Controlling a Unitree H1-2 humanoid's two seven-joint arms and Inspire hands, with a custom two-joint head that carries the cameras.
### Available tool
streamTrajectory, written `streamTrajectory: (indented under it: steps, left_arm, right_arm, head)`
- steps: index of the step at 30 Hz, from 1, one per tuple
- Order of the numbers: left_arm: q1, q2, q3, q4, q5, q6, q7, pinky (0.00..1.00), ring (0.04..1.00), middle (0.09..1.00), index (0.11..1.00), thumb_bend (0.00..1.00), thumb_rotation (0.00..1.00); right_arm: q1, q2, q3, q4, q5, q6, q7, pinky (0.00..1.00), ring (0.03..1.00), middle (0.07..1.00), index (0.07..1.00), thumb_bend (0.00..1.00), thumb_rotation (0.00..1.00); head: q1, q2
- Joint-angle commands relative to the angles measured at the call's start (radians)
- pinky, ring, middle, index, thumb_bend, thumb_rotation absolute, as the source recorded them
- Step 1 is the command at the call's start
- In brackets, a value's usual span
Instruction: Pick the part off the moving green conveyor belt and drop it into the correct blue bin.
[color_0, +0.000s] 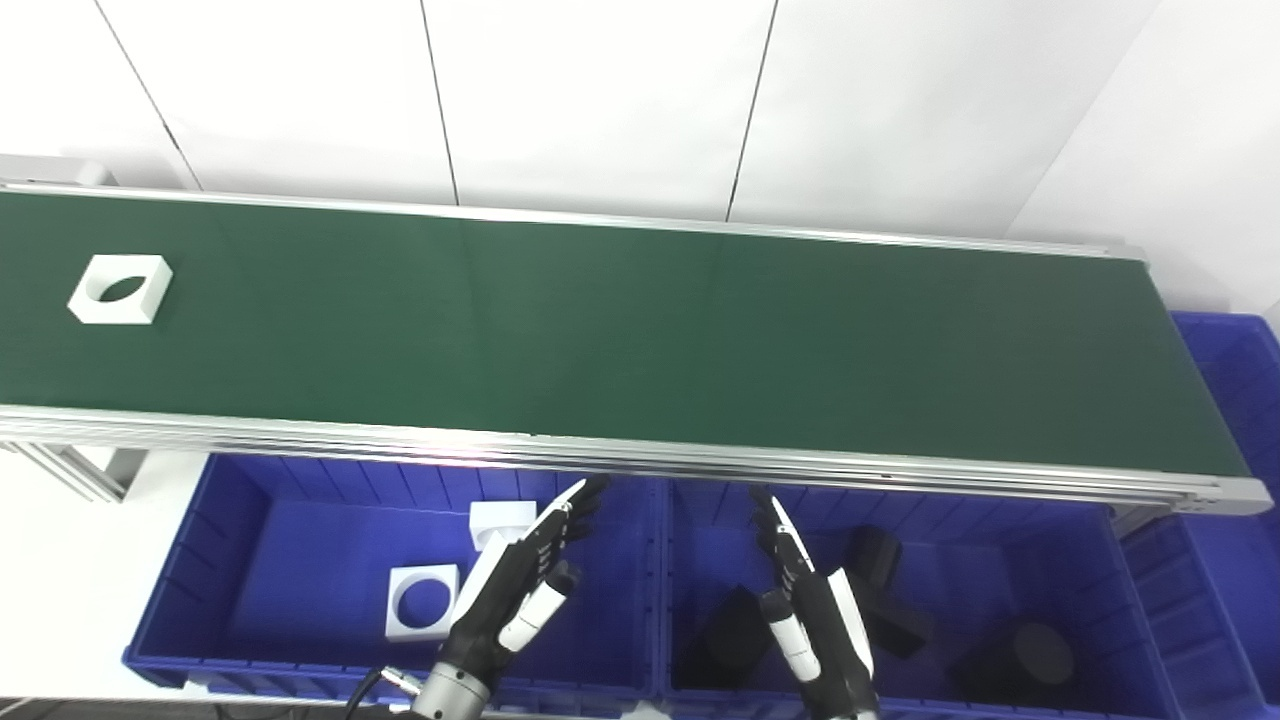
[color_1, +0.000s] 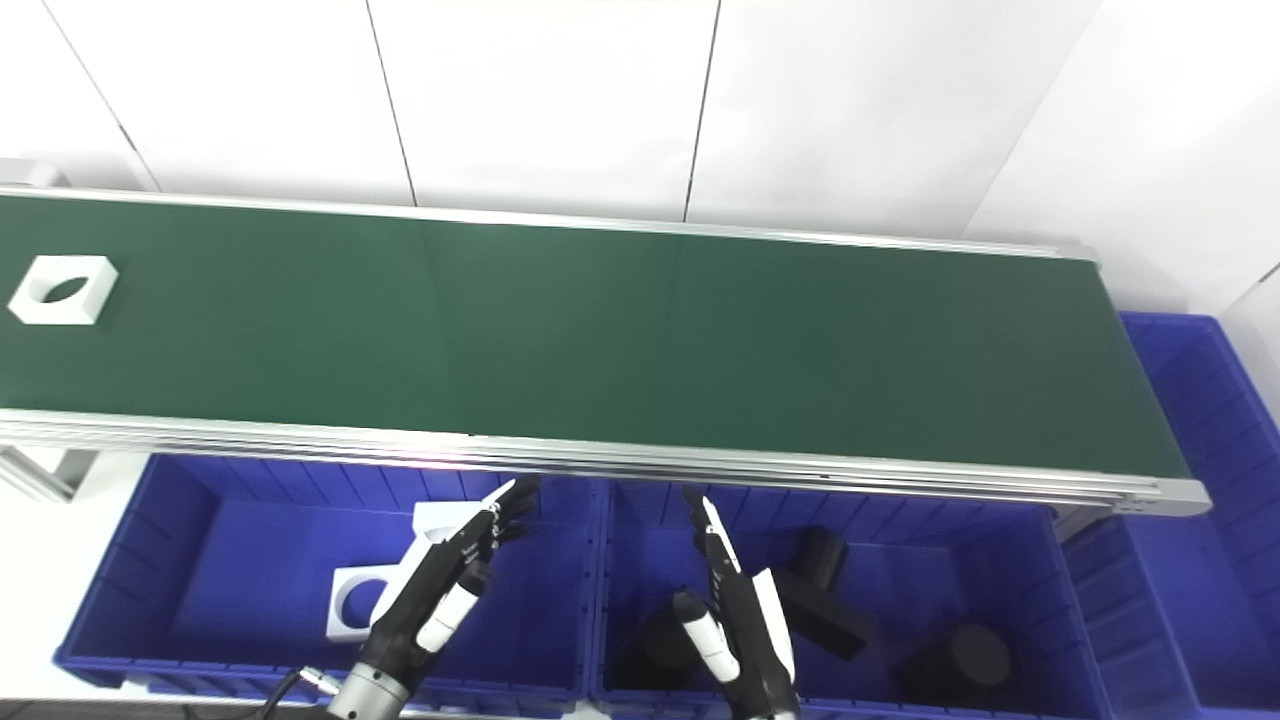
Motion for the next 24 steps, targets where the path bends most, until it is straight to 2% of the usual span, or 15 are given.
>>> streamTrajectory:
  steps: [1, 12, 24]
  left_arm:
    - [-0.007, -0.016, -0.002, -0.023, -0.014, -0.028, 0.005, 0.9, 0.94, 0.962, 0.915, 0.85, 1.0]
    - [0.002, -0.028, -0.006, -0.066, -0.02, 0.02, 0.001, 0.93, 0.952, 0.954, 0.913, 0.89, 1.0]
    - [0.004, -0.031, -0.007, -0.075, -0.004, 0.008, 0.016, 0.93, 0.947, 0.954, 0.92, 0.87, 1.0]
  right_arm:
    - [-0.008, 0.002, 0.001, -0.016, -0.002, -0.052, 0.009, 0.96, 0.987, 1.0, 0.972, 0.83, 1.0]
    - [-0.007, 0.007, -0.008, -0.013, 0.006, -0.05, 0.029, 0.95, 0.975, 1.0, 0.971, 0.81, 1.0]
    - [-0.01, 0.006, -0.002, -0.012, 0.026, -0.052, 0.034, 0.93, 0.947, 0.981, 0.977, 0.8, 1.0]
  head:
    - [0.002, 0.0]
    - [0.008, -0.002]
    - [0.008, -0.004]
